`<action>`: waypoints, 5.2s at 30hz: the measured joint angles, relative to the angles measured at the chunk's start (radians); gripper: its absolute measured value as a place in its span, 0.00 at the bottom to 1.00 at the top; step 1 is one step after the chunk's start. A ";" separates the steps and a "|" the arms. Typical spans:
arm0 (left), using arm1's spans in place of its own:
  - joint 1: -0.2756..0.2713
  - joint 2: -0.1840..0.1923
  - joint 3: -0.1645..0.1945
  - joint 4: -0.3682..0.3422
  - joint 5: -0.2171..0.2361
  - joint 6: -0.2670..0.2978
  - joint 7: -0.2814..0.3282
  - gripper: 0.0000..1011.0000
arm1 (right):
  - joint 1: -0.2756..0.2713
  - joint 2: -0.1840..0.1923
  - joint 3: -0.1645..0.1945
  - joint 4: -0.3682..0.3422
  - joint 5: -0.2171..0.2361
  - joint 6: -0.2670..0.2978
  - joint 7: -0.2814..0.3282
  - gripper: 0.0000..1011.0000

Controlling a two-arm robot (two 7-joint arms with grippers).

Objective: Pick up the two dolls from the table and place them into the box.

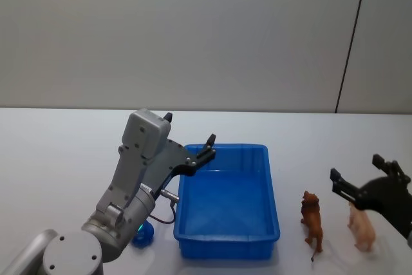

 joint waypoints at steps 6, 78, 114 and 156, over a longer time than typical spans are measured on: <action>0.000 0.000 0.000 0.000 0.000 0.000 0.000 0.99 | -0.002 0.025 0.015 0.033 0.003 0.043 0.025 0.99; 0.000 0.000 0.000 0.000 0.000 0.000 0.000 0.99 | 0.073 0.016 -0.003 0.211 -0.095 0.086 0.125 0.36; 0.000 0.000 0.000 0.000 0.000 0.000 0.000 0.99 | 0.243 -0.106 -0.131 0.246 -0.278 0.071 0.464 0.38; 0.000 0.000 0.000 0.000 0.000 0.000 0.000 0.99 | 0.163 -0.054 -0.103 0.191 -0.144 0.099 0.302 0.99</action>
